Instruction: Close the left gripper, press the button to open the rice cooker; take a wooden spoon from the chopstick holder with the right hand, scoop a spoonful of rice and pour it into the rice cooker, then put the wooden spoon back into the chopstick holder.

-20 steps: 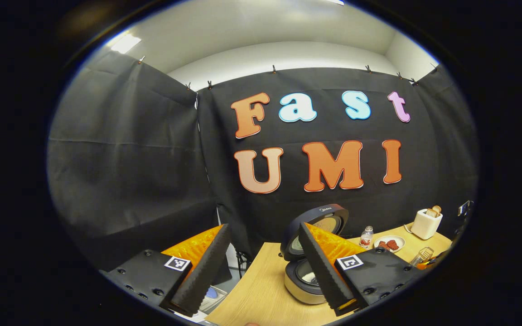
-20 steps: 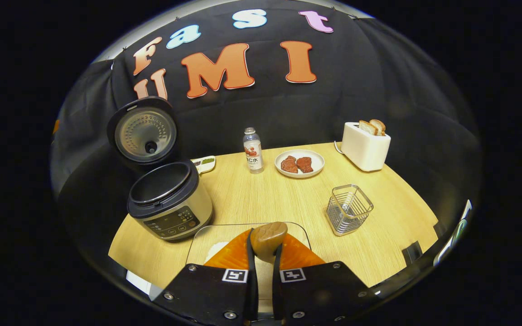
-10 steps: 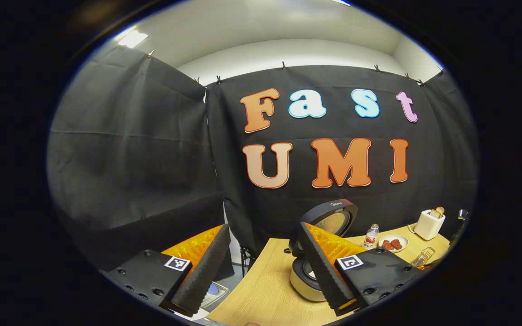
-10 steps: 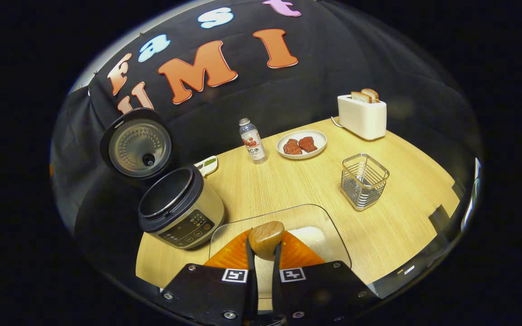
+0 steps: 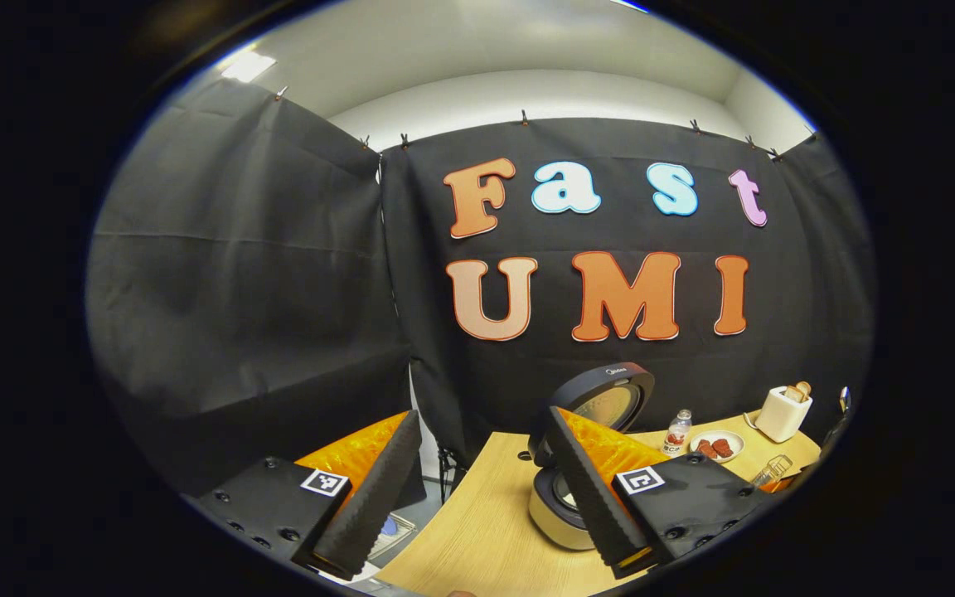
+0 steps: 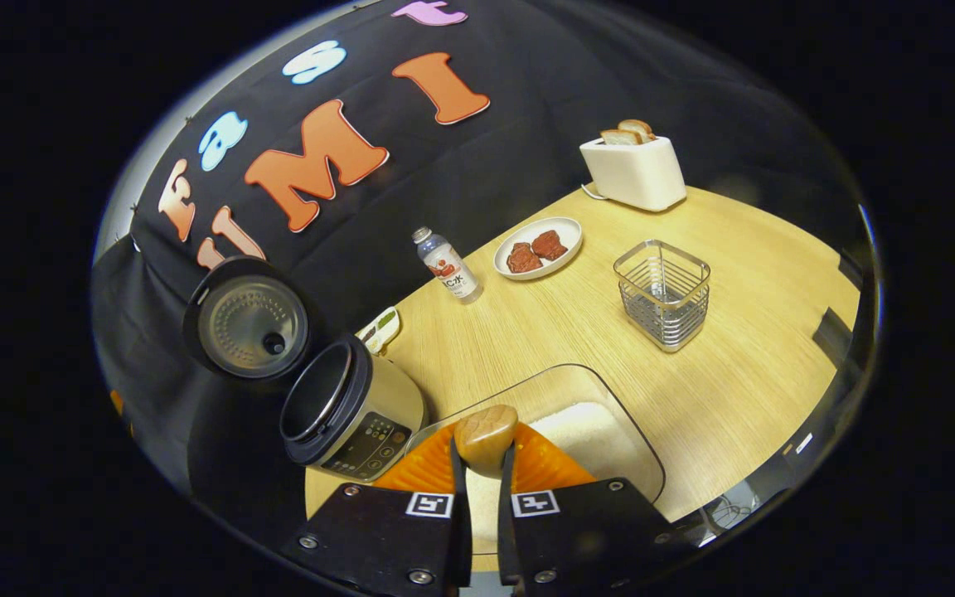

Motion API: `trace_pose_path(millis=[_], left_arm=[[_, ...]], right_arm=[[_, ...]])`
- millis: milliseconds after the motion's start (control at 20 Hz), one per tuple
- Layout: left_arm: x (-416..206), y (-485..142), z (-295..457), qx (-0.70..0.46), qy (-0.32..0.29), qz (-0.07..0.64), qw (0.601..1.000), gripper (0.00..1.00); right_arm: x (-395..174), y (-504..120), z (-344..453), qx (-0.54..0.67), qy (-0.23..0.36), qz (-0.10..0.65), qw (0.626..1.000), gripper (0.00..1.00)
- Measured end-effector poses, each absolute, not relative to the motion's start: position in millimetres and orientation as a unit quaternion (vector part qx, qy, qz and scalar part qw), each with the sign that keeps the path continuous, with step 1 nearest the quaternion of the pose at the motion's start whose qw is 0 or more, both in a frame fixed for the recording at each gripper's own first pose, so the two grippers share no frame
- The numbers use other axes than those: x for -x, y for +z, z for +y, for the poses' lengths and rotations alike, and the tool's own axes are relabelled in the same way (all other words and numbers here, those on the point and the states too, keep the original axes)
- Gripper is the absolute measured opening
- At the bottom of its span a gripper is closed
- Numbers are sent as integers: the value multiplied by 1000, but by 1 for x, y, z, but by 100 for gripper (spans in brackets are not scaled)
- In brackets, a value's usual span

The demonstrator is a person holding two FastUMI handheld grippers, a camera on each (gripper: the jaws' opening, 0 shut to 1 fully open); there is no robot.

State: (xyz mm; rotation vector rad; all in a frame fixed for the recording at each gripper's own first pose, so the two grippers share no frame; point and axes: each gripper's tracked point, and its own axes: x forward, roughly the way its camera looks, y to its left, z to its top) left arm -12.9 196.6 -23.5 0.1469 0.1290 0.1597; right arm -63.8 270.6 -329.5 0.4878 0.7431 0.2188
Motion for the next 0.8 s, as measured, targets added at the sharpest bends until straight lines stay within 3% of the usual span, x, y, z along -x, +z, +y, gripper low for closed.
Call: trace_pose_path(millis=[800], left_arm=[[6, -18, 193, -70, 76, 58, 993, 100]], right_arm=[[52, -321, 249, -457, 65, 375, 804, 12]])
